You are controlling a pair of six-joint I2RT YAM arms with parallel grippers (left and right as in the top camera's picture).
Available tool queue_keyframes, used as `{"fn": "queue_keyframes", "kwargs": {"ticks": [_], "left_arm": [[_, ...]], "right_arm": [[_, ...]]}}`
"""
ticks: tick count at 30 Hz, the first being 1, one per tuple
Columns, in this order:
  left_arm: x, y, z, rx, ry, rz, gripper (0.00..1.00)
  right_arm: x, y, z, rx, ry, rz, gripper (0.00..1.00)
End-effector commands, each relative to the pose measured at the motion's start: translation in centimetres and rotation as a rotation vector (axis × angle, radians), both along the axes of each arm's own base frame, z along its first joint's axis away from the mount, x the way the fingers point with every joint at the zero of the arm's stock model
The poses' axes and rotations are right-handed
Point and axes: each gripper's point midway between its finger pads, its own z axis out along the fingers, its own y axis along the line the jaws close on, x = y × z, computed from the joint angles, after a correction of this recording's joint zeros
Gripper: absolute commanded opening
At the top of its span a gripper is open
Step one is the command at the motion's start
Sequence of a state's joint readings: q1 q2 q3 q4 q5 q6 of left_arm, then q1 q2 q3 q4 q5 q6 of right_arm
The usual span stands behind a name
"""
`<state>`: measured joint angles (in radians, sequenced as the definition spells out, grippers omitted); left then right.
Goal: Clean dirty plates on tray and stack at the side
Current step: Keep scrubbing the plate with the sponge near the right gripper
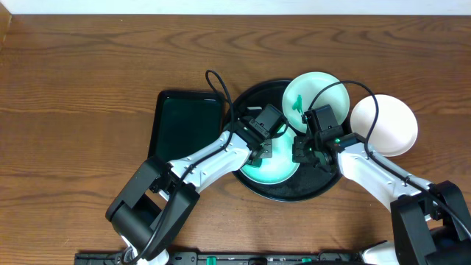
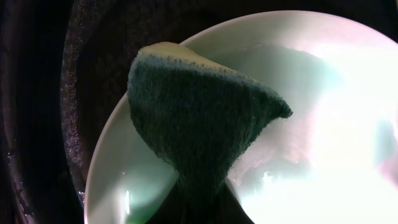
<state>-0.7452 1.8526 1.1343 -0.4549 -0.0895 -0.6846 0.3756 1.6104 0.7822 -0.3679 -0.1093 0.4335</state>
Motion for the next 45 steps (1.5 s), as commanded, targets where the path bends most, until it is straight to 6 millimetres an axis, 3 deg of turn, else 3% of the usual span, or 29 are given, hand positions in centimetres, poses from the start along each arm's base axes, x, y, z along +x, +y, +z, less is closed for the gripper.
{"fn": "queue_keyframes", "kwargs": {"ticks": [1, 20, 36, 41, 45], "left_arm": [[-0.4, 0.8, -1.4, 0.045, 0.020, 0.013, 0.07], [-0.6, 0.7, -1.9, 0.049, 0.029, 0.012, 0.07], [-3.9, -2.6, -3.0, -0.122, 0.221, -0.063, 0.07], [-3.6, -3.3, -1.0, -0.170, 0.193, -0.079, 0.07], [-2.7, -3.8, 3.2, -0.237, 0.101, -0.095, 0.07]], "right_arm": [[-0.5, 0.6, -0.3, 0.024, 0.017, 0.018, 0.01], [-0.5, 0.6, -0.3, 0.024, 0.017, 0.018, 0.01], [-0.4, 0.6, -0.3, 0.024, 0.016, 0.018, 0.01], [-0.4, 0.6, -0.2, 0.025, 0.014, 0.018, 0.01], [-0.4, 0.6, -0.2, 0.025, 0.014, 0.018, 0.01]]}}
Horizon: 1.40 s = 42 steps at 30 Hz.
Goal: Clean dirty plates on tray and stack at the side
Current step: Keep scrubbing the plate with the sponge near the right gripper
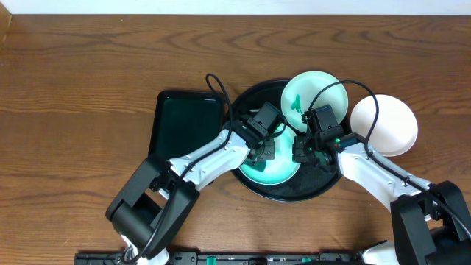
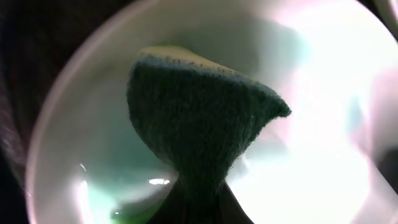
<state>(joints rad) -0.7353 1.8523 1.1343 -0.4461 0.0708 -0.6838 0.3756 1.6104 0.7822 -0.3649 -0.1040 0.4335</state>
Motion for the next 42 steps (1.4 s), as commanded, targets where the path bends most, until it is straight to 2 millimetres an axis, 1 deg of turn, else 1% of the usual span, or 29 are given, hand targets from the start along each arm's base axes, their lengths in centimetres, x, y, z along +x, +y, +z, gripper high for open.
{"fn": "queue_keyframes", "kwargs": {"ticks": [1, 4, 7, 9, 12, 20, 25, 27, 38, 42], "left_arm": [[-1.2, -2.0, 4.3, -0.135, -0.018, -0.048, 0.07], [-0.5, -1.7, 7.3, -0.161, -0.104, -0.050, 0.07], [0.3, -0.9, 9.4, -0.152, -0.186, -0.027, 0.07], [0.8, -0.3, 10.2, -0.135, -0.228, -0.007, 0.08], [1.3, 0.4, 10.4, -0.104, -0.258, 0.015, 0.07], [1.9, 2.1, 9.6, -0.009, -0.289, 0.054, 0.08], [1.8, 2.3, 8.5, 0.014, -0.271, 0.053, 0.08], [1.8, 2.3, 7.8, 0.027, -0.258, 0.052, 0.08], [1.8, 2.3, 1.9, 0.119, -0.162, 0.039, 0.07], [1.7, 2.4, 0.6, 0.140, -0.141, 0.036, 0.08]], "right_arm": [[-0.5, 0.7, -0.3, 0.029, 0.018, 0.020, 0.01], [-0.5, 0.7, -0.3, 0.029, 0.018, 0.020, 0.01], [-0.5, 0.7, -0.3, 0.029, 0.018, 0.020, 0.01], [-0.5, 0.7, -0.3, 0.029, 0.018, 0.020, 0.01], [-0.5, 0.7, -0.3, 0.029, 0.018, 0.020, 0.01], [-0.5, 0.7, -0.3, 0.029, 0.018, 0.020, 0.01], [-0.5, 0.7, -0.3, 0.029, 0.018, 0.020, 0.01], [-0.5, 0.7, -0.3, 0.029, 0.018, 0.020, 0.01], [-0.5, 0.7, -0.3, 0.029, 0.018, 0.020, 0.01], [-0.5, 0.7, -0.3, 0.029, 0.018, 0.020, 0.01]]}}
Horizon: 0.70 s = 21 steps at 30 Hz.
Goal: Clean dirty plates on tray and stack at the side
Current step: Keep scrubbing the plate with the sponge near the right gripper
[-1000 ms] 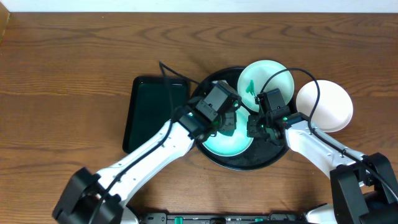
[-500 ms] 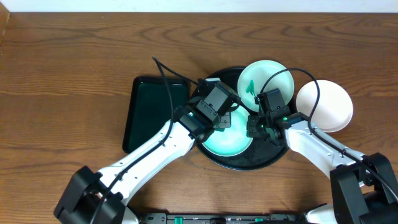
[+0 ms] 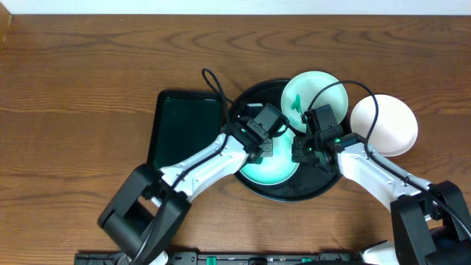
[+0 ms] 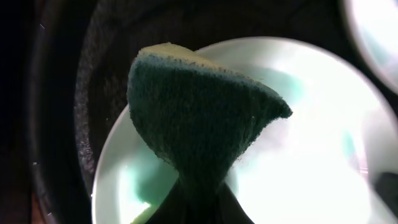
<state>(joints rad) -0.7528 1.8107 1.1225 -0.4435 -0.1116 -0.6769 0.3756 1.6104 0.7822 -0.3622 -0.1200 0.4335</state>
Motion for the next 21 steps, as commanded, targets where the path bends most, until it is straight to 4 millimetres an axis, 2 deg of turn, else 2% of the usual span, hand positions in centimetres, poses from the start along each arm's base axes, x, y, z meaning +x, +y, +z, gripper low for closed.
{"fn": "queue_keyframes", "kwargs": {"ticks": [1, 11, 15, 21], "left_arm": [[0.1, 0.6, -1.1, 0.036, 0.004, 0.002, 0.08], [-0.9, 0.0, -3.3, 0.024, 0.080, -0.019, 0.08], [-2.2, -1.6, -3.6, -0.062, 0.156, -0.057, 0.08], [-3.8, -4.6, -2.9, -0.221, 0.245, -0.125, 0.07]], "right_arm": [[-0.4, 0.4, -0.3, 0.014, 0.015, 0.014, 0.01], [-0.4, 0.4, -0.3, 0.014, 0.014, 0.014, 0.01], [-0.4, 0.4, -0.3, 0.014, 0.014, 0.014, 0.01], [-0.4, 0.4, -0.3, 0.014, 0.015, 0.014, 0.01]]}}
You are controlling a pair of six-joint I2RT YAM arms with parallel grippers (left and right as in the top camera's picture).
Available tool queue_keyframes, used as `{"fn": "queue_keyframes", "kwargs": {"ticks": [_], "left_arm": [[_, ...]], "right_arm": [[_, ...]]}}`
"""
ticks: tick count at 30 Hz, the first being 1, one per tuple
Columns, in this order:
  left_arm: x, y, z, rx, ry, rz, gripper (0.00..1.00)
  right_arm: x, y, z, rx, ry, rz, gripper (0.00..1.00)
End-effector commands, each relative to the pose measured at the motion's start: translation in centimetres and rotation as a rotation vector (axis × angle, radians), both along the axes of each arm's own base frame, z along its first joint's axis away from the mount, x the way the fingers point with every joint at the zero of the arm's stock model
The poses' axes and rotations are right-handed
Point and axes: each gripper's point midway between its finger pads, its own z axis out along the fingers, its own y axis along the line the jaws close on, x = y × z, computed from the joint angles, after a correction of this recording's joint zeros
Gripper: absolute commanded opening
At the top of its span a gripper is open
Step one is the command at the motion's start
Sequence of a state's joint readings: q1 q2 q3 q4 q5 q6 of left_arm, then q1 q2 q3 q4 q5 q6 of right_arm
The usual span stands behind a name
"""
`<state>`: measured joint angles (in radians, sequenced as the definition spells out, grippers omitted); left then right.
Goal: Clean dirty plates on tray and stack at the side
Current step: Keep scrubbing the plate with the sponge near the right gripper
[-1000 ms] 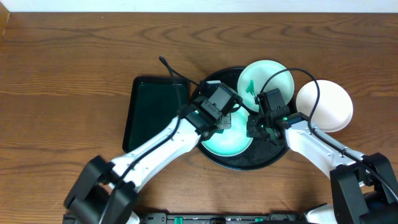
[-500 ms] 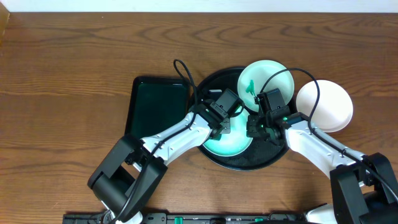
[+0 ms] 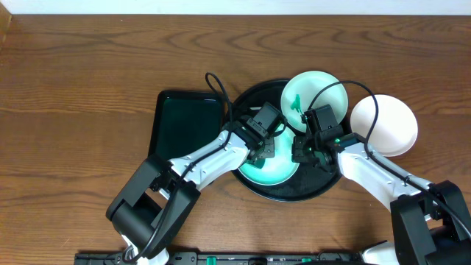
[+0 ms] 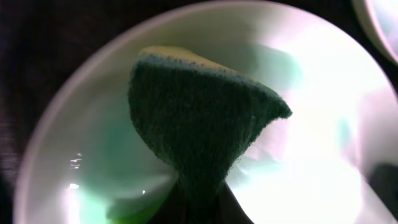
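Note:
A pale green plate (image 3: 274, 171) lies in the round black tray (image 3: 313, 188); in the left wrist view this plate (image 4: 323, 124) fills the frame, glossy and wet. My left gripper (image 3: 265, 149) is shut on a dark green sponge (image 4: 199, 118) with a yellow back, held against the plate's inside. My right gripper (image 3: 302, 152) sits at the plate's right rim and looks shut on it. A second plate (image 3: 315, 99) with a green smear rests at the tray's far side. A clean white plate (image 3: 384, 125) lies on the table to the right of the tray.
A dark green rectangular tray (image 3: 185, 125) lies on the wooden table (image 3: 88, 88) just left of the black tray. Both arms' cables arch over the black tray's far edge.
The sponge was at the green plate's left rim with black tray showing beside it. Now it sits over the plate's inside and closer to it. The right arm and the plates have not moved.
The sponge in my left gripper was first at the green plate's left rim, then over its middle, then back at the left rim, and now over the middle again. Through all of it the right gripper stayed at the plate's right rim.

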<state>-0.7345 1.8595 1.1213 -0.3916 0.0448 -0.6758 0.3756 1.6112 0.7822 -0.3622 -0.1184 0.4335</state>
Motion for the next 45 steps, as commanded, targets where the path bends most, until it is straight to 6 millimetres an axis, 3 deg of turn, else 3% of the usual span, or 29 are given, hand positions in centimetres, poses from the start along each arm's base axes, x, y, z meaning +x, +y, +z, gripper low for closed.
{"fn": "queue_keyframes", "kwargs": {"ticks": [1, 4, 7, 11, 14, 22, 34, 38, 45], "left_arm": [[-3.0, -2.9, -1.0, -0.126, 0.146, -0.094, 0.07], [-2.4, -3.3, 0.2, -0.140, 0.108, -0.132, 0.07], [-1.7, -3.7, 2.7, -0.167, 0.040, -0.166, 0.07], [-0.2, -2.6, 5.5, -0.146, -0.068, -0.127, 0.07], [0.6, -1.1, 6.5, -0.083, -0.132, -0.087, 0.08], [0.8, 3.0, 4.5, 0.110, -0.144, 0.028, 0.07], [0.0, 3.9, -0.3, 0.185, -0.039, 0.084, 0.07], [-1.4, 2.6, -1.5, 0.122, 0.051, 0.050, 0.07], [-3.8, -0.3, -1.3, -0.034, 0.187, -0.016, 0.07]], "right_arm": [[-0.4, 0.5, -0.3, 0.016, 0.014, 0.015, 0.01], [-0.4, 0.5, -0.3, 0.016, 0.012, 0.015, 0.01], [-0.4, 0.5, -0.3, 0.016, 0.012, 0.015, 0.01], [-0.4, 0.5, -0.3, 0.016, 0.012, 0.015, 0.01], [-0.4, 0.5, -0.3, 0.016, 0.012, 0.015, 0.01], [-0.4, 0.5, -0.3, 0.017, 0.011, 0.015, 0.01], [-0.4, 0.5, -0.3, 0.016, 0.012, 0.015, 0.01], [-0.4, 0.5, -0.3, 0.016, 0.012, 0.015, 0.01], [-0.4, 0.5, -0.3, 0.017, 0.011, 0.015, 0.01]]}}
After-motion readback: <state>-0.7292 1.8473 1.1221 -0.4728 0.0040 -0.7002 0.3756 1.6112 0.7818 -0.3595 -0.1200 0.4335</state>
